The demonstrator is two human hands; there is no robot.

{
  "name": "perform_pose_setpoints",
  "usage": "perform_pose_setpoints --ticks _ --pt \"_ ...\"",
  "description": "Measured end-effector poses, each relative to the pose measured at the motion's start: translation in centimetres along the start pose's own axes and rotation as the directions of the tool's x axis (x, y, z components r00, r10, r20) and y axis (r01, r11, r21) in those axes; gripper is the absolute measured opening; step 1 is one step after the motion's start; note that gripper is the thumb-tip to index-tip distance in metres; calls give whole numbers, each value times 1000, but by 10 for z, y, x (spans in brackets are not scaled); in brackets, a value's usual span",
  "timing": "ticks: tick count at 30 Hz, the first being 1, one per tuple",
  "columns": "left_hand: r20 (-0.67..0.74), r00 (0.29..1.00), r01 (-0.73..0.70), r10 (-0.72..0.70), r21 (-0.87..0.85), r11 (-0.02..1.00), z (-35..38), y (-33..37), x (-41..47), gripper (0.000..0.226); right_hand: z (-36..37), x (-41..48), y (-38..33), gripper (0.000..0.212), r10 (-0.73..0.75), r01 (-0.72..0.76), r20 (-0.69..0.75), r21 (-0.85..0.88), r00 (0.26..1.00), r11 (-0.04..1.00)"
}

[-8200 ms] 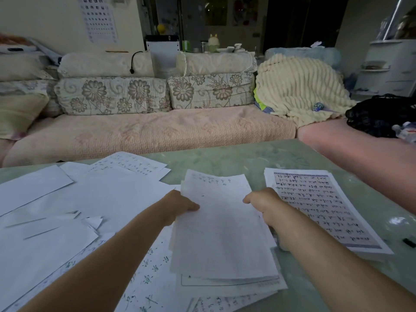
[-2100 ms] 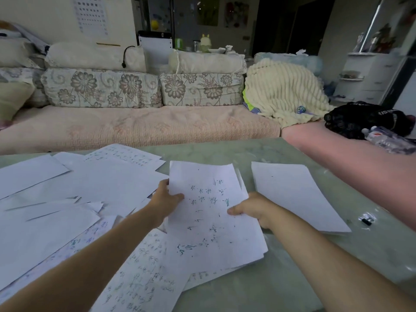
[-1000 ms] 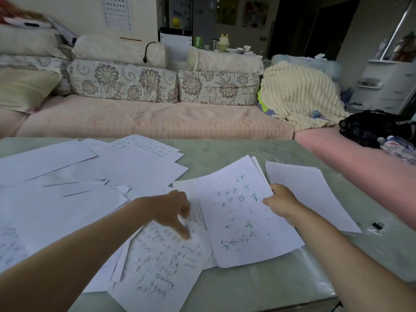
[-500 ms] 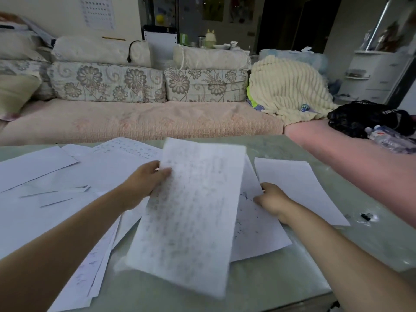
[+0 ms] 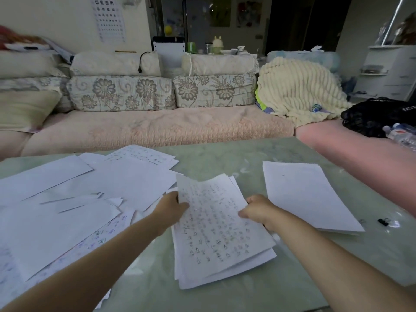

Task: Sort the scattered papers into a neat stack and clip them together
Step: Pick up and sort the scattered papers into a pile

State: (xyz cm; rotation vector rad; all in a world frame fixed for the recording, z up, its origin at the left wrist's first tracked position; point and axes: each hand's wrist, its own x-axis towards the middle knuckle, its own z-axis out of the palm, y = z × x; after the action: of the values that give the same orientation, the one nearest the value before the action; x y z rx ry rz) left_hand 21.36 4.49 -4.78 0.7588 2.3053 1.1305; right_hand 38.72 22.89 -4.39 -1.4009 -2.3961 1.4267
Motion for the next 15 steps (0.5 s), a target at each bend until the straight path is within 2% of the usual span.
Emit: perform_pose_setpoints --ticks 1,3,4,6,8,10,12,13,15 --pt "3 999 -42 42 142 989 -2 0 1 22 3 3 1 17 -11 10 -31 -32 999 999" --pt "-23 994 -87 110 456 886 -9 -10 8 33 5 -1 -3 5 -43 29 -108 -125 993 992" --pt "-41 991 -86 129 545 834 -14 -17 12 37 7 -4 -5 10 -57 31 -140 -180 989 983" --pt "-47 987 -90 151 614 784 -23 -27 18 32 8 -9 -10 11 -58 2 -194 -274 979 962" --pt "11 989 -118 147 656 745 -33 -32 25 43 11 -8 -13 8 -22 -37 -219 -262 975 964" --pt "104 983 -180 150 690 701 -41 -34 34 63 14 -5 -15 10 25 -62 -219 -164 975 984" --pt "191 975 -216 114 689 692 -44 -34 41 78 13 0 -18 29 72 -73 -192 0 979 997" --pt "220 970 -233 107 696 679 -43 -34 43 82 12 2 -19 40 87 -76 -166 73 982 995" --pt "222 966 -253 132 711 656 -38 -37 48 84 8 3 -23 48 96 -83 -107 126 990 989"
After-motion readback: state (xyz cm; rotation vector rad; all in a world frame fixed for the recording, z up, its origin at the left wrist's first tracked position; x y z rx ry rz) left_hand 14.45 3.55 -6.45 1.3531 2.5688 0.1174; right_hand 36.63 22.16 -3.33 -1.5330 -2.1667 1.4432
